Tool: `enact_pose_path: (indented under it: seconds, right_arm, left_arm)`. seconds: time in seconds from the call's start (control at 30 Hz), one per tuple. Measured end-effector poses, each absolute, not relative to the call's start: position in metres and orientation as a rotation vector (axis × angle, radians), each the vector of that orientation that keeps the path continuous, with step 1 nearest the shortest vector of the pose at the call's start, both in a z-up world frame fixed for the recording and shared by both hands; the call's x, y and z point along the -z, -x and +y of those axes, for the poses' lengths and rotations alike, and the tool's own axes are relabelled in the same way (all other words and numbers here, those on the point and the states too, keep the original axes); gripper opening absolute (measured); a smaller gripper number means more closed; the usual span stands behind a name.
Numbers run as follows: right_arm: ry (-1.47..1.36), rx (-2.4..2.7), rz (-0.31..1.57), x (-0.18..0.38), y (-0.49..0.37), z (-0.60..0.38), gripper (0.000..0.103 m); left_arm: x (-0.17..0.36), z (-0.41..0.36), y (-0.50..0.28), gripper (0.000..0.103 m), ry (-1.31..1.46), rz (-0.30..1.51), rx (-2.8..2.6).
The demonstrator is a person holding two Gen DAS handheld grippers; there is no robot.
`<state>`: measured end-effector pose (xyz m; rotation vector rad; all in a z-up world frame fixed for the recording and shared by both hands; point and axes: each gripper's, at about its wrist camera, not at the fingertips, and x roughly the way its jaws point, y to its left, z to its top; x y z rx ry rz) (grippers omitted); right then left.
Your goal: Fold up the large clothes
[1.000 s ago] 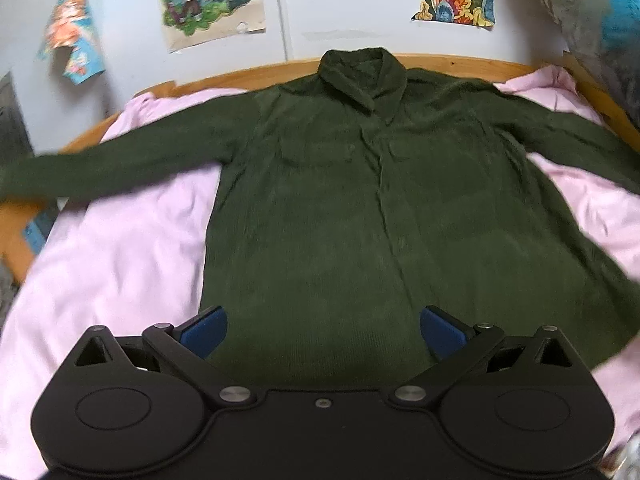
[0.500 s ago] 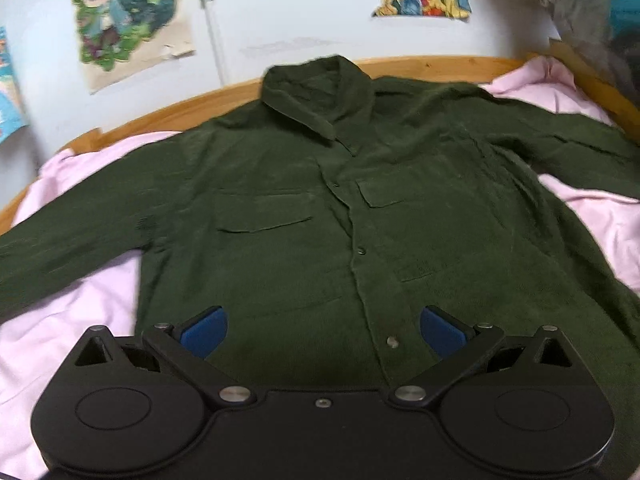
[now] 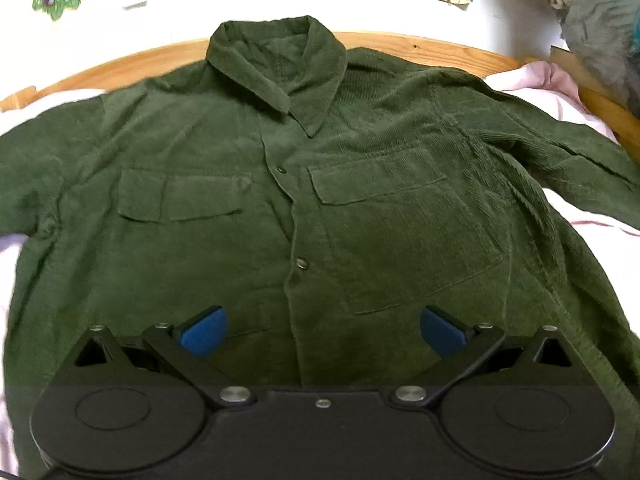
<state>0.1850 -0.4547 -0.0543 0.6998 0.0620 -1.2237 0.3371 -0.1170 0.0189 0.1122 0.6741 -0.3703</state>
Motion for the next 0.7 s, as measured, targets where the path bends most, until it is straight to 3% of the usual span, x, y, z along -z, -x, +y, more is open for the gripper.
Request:
enact_pose_path:
  seconds: [0.1,0.2,0.5,0.7]
  right_arm:
    - [-0.563,1.233,0.068,0.049,-0.199,-0.438,0.028]
    - [-0.441,1.193,0.076,0.045,-0.213,-0.42,0.021]
    - [-0.023,0.998,0.076,0.025,-0.24,-0.326,0.02]
    - [0.22,0.757,-0.04,-0.032,-0.27,-0.294,0.019]
  left_arm:
    - [-0.016,-0.117,-0.339,0.102,-0.083,0.69,0.394]
    - [-0.017,-0.116,-0.338,0.102,-0.088,0.663,0.407]
    - [-0.028,-0.097,-0.333,0.102,-0.081,0.592,0.4]
    - [-0.032,-0.075,-0.348,0.102,-0.071,0.648,0.276]
